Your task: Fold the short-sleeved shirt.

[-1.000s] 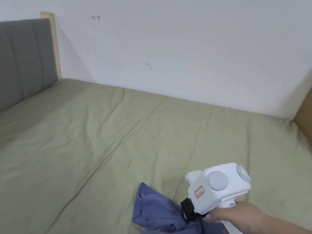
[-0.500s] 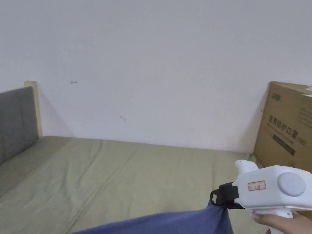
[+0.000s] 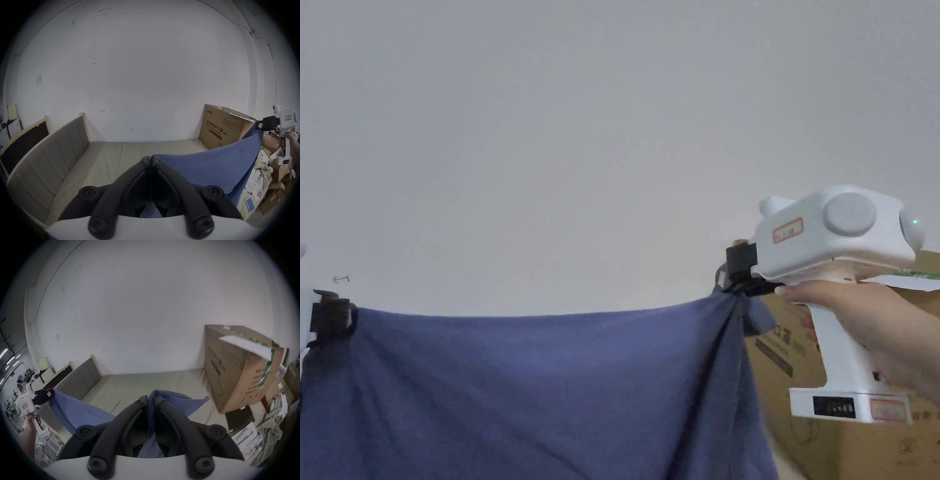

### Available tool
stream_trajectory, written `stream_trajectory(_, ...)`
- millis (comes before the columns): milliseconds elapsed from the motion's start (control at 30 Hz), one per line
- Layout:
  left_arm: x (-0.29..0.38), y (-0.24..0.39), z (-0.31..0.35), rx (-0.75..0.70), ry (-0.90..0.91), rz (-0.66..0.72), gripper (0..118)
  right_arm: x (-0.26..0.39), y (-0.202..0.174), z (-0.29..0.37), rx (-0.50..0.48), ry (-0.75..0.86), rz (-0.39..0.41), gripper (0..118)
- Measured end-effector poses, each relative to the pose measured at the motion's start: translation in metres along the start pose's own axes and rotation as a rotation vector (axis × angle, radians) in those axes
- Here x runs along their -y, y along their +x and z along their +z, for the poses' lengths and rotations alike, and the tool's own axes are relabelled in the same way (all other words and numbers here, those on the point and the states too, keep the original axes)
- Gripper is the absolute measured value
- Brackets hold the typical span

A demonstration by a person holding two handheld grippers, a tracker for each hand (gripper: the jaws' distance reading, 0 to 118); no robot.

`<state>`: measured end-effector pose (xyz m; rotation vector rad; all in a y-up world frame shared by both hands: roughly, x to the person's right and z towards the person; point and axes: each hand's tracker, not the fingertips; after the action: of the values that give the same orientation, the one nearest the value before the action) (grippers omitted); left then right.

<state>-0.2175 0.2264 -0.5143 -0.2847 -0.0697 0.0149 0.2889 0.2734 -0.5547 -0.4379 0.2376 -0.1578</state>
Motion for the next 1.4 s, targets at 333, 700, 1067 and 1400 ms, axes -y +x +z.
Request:
stream_trajectory(333,-0.098,0.015,-0.09,-0.114,0.148,-0.11,1,-0.108,-0.004,-0.064,0.123,0.18,0.091,8)
stream_trajectory(700,-0.048,0.042,-0.172,-0.216,0.211,-0.165,1,-0.049,0.007,-0.16,0.292,0.3,0.205,8)
stream_trajectory(1067,0.328,0.031,-0.16,0.042,-0.543,-0.042,1,0.346,0.086,-0.206,0.163,-0.461,-0.002,8)
stream_trajectory(1400,0.435,0.001,0.008,0.146,-0.699,-0.018,1,0.471,0.104,-0.022,0.071,-0.622,-0.01,8)
